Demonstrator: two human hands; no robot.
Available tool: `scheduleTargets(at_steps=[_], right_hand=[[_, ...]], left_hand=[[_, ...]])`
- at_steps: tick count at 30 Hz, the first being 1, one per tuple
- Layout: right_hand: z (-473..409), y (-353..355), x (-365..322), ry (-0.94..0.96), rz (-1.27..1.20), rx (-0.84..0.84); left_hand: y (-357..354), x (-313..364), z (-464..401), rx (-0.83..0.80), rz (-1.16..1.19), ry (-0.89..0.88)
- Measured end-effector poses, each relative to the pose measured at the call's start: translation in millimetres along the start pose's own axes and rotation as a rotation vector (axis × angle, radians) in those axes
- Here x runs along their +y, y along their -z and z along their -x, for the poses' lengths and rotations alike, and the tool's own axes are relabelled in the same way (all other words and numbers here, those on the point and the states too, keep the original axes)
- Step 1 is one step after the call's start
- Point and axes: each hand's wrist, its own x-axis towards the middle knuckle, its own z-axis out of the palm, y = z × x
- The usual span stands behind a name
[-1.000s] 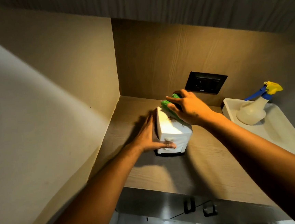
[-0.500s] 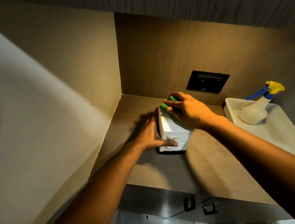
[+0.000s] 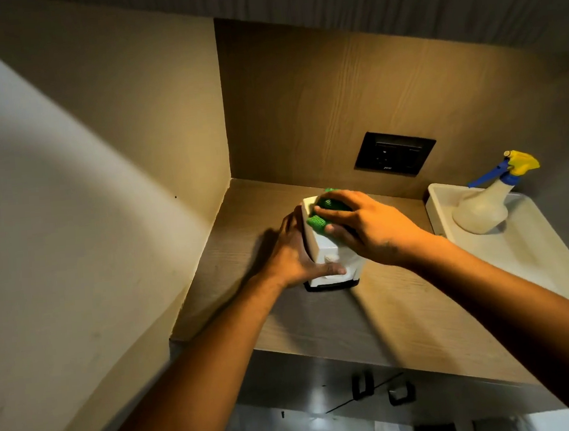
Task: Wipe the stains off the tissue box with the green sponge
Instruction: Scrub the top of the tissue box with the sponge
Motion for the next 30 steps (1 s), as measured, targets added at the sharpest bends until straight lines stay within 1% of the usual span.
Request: scheduleTargets(at_steps=[3,6,9,12,14,17,20,23,26,29,30], right_hand=[[6.3,6.3,16.4,-0.097,-0.014,-0.031],[-16.6,7.1,20.8,-0.182,0.005,-0.050],[-28.6,4.5,4.6,-0.133,0.028,-0.029],[-4.4,6.4,-9.3,-0.026,0.047,-0.025],[19.1,8.6,-7.7,0.011,0.058,-0.032],[29.7,14.7,9.8,-0.071,0.034,-0.038],[-0.3,11.8,23.8,-0.179,0.038,-0.030],[-35.9,6.9,17.5,-0.220,0.033,-0.060],[-41.0,5.0,0.0,-0.143,0.026,-0.019],[-11.1,3.6,-14.7,0.015,0.066,0.015],[1.1,2.5,-12.9,0.037,0.067,0.023]], left_hand=[[0.1,0.6,0.5,-0.002,0.087,0.045],[-0.5,-0.1,1.9,-0.003,0.106,0.064],[0.5,1.2,2.8,0.018,0.056,0.039],[-0.7,2.5,0.9,0.019,-0.021,0.005],[-1.0,2.8,0.6,0.000,0.012,0.021],[0.4,2.0,1.6,0.005,0.079,0.041],[1.4,2.4,0.1,0.000,0.050,0.045],[3.4,1.1,1.4,0.013,0.010,0.031],[2.8,1.1,0.9,0.027,-0.006,0.003],[1.1,2.2,-2.7,-0.006,-0.033,0.017],[0.7,2.2,-3.0,-0.011,-0.031,0.022]])
